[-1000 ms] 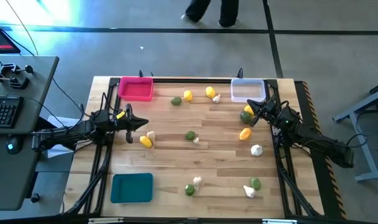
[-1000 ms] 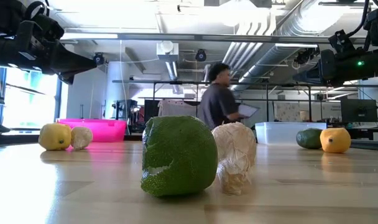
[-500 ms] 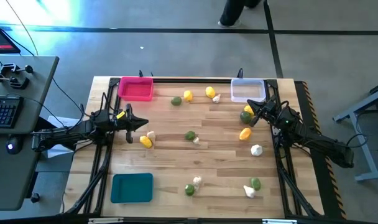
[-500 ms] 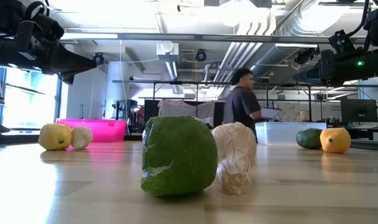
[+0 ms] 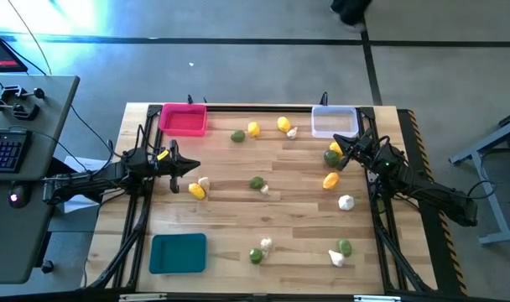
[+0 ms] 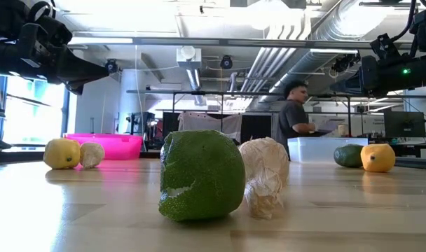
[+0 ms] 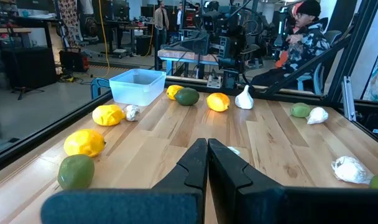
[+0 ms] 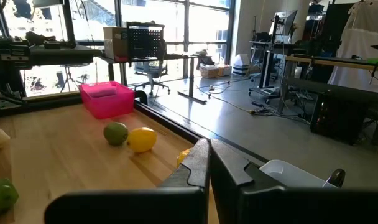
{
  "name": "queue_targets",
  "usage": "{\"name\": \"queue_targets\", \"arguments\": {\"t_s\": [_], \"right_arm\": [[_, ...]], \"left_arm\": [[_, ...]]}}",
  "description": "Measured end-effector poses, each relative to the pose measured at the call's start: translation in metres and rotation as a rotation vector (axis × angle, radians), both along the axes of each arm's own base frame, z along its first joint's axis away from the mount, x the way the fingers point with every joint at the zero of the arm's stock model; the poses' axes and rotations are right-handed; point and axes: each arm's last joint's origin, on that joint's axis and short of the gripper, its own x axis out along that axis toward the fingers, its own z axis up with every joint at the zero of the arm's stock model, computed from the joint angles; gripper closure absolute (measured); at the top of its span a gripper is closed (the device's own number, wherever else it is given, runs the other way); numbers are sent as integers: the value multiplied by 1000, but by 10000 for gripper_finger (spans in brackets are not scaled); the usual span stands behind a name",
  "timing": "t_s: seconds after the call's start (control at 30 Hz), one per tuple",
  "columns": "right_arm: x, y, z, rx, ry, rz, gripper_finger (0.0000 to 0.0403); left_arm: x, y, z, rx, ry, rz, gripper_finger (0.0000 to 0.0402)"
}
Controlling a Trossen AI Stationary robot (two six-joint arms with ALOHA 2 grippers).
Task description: Sort produce into baskets
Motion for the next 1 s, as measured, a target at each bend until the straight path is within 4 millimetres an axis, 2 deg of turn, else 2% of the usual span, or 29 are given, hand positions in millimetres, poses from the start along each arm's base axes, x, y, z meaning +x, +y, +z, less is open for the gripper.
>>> {"name": "queue_targets", "arguments": {"t_s": [0.7,0.83,1.0], "right_arm": [[0,0,1,-3,-13,10,402],[0,0,5,43,-104,18,402],[0,1,9,205,-291,47,402]], "left_arm": [[0,0,0,0,0,-2,402],[0,0,0,0,0,-2,402],[0,0,0,0,0,-2,402]]}}
